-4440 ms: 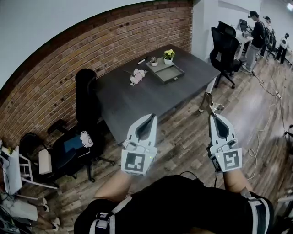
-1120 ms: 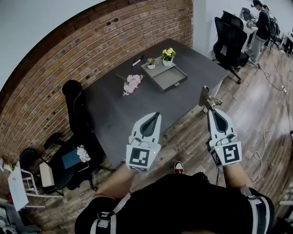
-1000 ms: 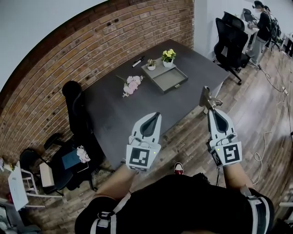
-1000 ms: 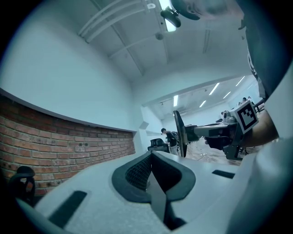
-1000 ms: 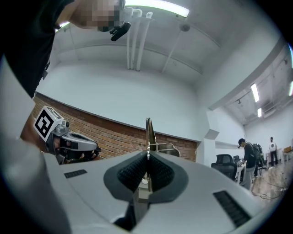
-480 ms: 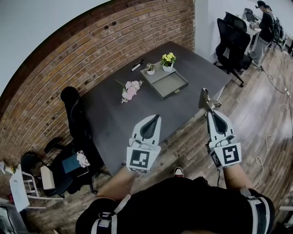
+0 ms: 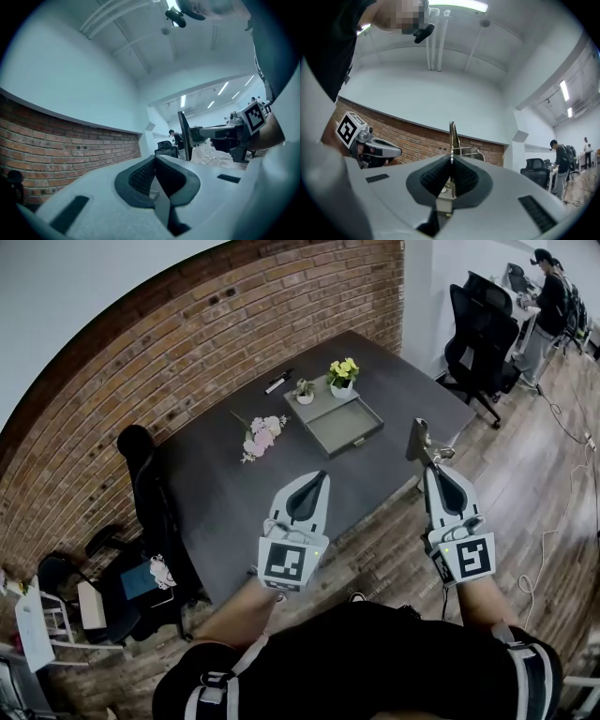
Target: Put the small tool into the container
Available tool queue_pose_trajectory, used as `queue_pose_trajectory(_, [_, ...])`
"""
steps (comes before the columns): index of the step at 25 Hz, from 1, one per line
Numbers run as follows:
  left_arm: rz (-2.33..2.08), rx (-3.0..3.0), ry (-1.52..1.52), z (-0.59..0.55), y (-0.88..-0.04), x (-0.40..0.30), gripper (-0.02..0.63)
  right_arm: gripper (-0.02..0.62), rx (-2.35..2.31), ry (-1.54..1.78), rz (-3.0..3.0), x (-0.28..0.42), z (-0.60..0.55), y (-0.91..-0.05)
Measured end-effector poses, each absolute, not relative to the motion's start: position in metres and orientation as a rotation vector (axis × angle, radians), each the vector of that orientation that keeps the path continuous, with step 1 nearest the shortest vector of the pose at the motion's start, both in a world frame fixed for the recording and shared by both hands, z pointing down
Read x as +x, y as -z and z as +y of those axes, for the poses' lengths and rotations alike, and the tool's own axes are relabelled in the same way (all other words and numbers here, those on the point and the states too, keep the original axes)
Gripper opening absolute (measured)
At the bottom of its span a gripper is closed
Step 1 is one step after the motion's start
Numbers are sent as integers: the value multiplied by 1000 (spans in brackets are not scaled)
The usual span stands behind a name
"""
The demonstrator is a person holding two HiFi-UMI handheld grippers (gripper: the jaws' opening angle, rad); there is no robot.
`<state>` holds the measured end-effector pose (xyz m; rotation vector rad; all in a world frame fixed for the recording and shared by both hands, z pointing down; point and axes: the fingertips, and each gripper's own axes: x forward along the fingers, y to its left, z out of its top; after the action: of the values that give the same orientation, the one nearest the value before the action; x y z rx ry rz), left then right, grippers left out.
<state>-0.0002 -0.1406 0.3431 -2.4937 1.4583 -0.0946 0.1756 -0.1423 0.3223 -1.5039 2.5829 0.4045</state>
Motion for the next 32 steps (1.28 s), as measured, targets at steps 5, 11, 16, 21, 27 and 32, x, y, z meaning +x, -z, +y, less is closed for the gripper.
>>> queue_pose_trajectory(5, [1470, -2481, 75, -162, -334, 9, 6, 3, -1445, -435, 2583, 178, -161, -311])
queue_pose_trajectory(11, [1471, -2470, 89, -170, -335, 21, 6, 3, -1428, -460, 2607, 185, -176, -311])
queue_pose_trajectory(16, [1471, -2465, 90, -177, -327, 27, 6, 3, -1398, -452, 2601, 186, -184, -305])
queue_pose_trajectory(21, [1479, -2477, 107, -179, -332, 21, 6, 3, -1383, -432, 2623, 175, -188, -311])
queue_pose_trajectory(27, [1522, -2513, 61, -193, -337, 9, 6, 3, -1362, -449, 2651, 159, -195, -311])
queue_pose_trajectory(32, [1489, -2497, 78, -213, -338, -1, 6, 3, -1385, -413, 2668, 147, -217, -316])
